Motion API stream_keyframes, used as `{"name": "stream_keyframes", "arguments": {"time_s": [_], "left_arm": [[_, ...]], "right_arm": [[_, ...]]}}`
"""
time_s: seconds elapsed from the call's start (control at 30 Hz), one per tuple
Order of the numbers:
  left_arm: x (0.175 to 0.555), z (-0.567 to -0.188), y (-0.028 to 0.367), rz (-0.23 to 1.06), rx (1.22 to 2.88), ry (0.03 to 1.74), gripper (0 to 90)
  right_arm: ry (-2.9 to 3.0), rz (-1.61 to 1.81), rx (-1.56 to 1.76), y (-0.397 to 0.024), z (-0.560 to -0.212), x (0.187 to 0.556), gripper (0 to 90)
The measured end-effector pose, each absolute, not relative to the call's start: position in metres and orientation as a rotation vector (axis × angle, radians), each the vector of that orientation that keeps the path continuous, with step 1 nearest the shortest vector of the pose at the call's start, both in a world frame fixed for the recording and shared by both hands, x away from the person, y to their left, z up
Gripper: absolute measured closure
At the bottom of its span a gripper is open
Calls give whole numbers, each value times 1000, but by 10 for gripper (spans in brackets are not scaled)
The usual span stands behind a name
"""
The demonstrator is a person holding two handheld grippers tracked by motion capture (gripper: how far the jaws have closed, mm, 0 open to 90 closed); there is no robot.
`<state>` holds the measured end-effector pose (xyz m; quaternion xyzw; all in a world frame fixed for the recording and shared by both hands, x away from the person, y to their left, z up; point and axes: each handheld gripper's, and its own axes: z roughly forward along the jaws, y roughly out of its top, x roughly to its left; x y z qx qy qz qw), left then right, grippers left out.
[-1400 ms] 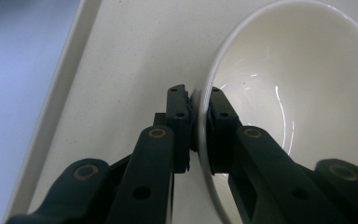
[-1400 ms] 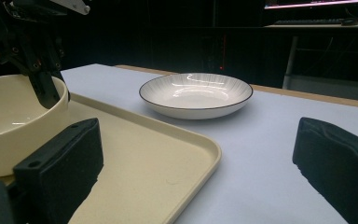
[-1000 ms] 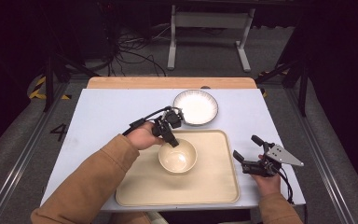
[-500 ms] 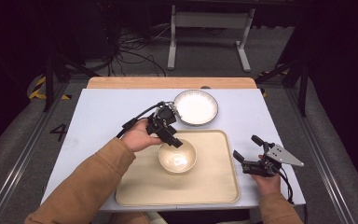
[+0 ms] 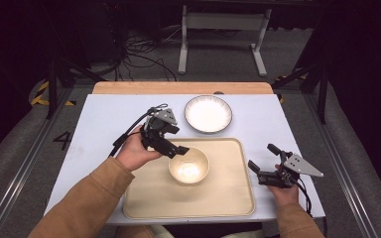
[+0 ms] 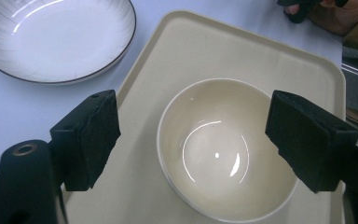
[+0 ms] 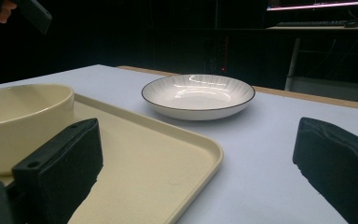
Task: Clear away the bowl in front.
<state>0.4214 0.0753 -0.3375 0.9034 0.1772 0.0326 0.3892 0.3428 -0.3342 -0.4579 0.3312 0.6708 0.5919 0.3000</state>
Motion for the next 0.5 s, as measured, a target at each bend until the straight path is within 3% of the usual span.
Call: {"name": "stream_keyframes", "arguments": {"time_s": [0.23, 0.5], "left_arm": [[407, -337, 103, 123, 2203, 471, 68], [394, -339, 132, 156, 2095, 512, 41]], "right_arm": [[1797, 1560, 873, -333, -458, 343, 20], [1803, 1559, 871, -333, -458, 344, 18]]}}
